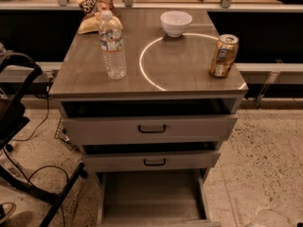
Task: Close bottom drawer
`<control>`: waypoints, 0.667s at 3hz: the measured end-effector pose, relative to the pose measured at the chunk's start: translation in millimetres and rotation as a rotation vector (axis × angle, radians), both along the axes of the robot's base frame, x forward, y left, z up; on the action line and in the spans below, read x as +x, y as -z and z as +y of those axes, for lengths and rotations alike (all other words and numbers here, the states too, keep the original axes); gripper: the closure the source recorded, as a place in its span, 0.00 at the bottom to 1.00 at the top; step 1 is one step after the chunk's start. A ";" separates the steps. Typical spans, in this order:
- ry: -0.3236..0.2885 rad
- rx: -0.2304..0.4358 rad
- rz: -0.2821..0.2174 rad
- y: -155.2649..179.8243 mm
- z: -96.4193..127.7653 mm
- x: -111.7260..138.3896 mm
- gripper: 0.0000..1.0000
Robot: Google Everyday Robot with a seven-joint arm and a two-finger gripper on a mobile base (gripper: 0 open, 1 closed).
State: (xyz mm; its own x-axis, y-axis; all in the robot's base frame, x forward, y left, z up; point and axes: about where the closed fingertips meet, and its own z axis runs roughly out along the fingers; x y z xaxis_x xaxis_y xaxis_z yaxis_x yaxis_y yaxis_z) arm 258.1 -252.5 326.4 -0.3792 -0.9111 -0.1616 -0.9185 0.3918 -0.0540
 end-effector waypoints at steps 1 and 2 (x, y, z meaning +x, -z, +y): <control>-0.010 0.017 0.022 25.4 11.0 -0.9 1.00; 0.016 0.035 0.010 63.9 18.3 3.9 1.00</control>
Offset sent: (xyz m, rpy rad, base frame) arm 0.0103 0.0293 -0.1581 0.0291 -0.1079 0.1077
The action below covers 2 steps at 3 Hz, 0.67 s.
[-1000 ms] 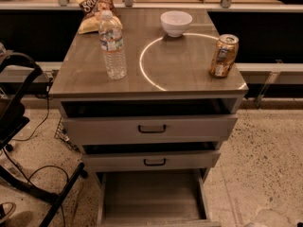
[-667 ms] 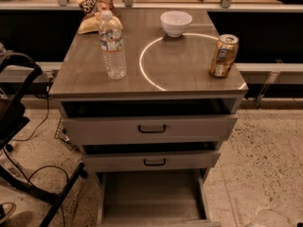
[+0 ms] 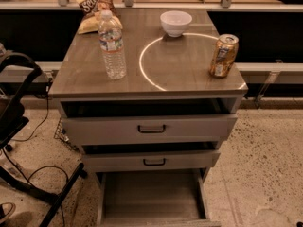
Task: Close bottom drawer
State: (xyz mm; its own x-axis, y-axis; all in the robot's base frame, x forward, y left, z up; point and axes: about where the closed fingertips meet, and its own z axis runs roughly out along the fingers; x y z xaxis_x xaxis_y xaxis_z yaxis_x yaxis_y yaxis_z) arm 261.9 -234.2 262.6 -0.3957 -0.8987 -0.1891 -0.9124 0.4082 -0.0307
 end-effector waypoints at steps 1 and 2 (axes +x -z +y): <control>-0.049 0.025 -0.055 53.0 12.4 4.1 1.00; -0.150 0.006 -0.151 111.4 32.1 25.6 1.00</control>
Offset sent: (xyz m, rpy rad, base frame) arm 0.0452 0.0396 -0.1535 -0.0194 -0.2380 0.2520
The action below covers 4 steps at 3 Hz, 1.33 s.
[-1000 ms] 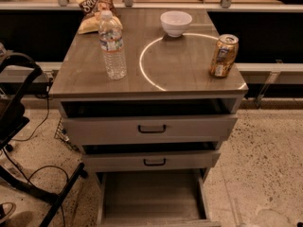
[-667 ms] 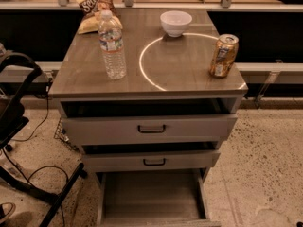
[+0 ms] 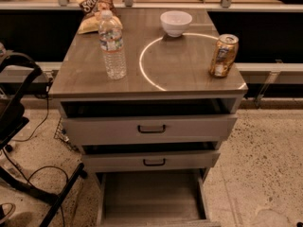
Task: Close bottom drawer
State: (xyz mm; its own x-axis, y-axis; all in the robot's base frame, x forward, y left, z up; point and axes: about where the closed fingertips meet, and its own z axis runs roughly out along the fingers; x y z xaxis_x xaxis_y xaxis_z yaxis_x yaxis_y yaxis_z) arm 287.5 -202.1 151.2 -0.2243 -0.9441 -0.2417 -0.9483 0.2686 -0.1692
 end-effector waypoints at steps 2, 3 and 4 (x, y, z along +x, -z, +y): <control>-0.094 -0.111 -0.147 37.8 29.7 48.7 1.00; -0.165 -0.148 -0.229 40.7 65.8 88.2 1.00; -0.174 -0.150 -0.237 39.9 70.1 91.8 1.00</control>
Offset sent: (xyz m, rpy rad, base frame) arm 0.0809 0.0469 -0.0457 -0.1776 -0.2335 0.1325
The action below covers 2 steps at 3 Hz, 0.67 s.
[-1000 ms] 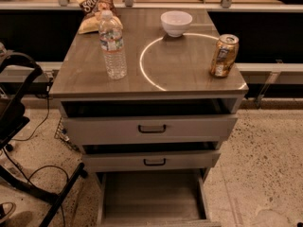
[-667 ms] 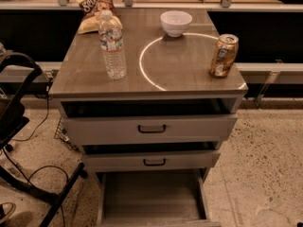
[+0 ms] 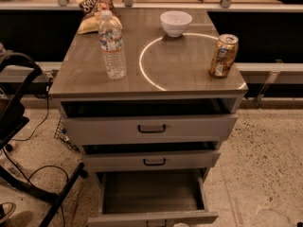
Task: Close bottom drawer
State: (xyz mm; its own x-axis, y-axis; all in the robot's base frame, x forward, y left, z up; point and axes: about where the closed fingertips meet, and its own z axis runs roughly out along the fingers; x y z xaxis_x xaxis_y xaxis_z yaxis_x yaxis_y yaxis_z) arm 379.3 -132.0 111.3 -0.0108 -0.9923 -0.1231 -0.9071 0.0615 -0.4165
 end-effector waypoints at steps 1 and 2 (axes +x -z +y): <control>-0.056 -0.014 -0.046 -9.5 25.0 25.7 1.00; -0.115 -0.018 -0.106 -21.5 55.8 68.2 1.00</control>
Offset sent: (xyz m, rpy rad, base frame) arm 0.0982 0.0795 0.0285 -0.0205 -0.1486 0.1753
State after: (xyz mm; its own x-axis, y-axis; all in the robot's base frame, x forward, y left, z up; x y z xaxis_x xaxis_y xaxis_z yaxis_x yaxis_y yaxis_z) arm 447.6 -76.3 132.8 0.1148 -0.9883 -0.1000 -0.8586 -0.0481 -0.5104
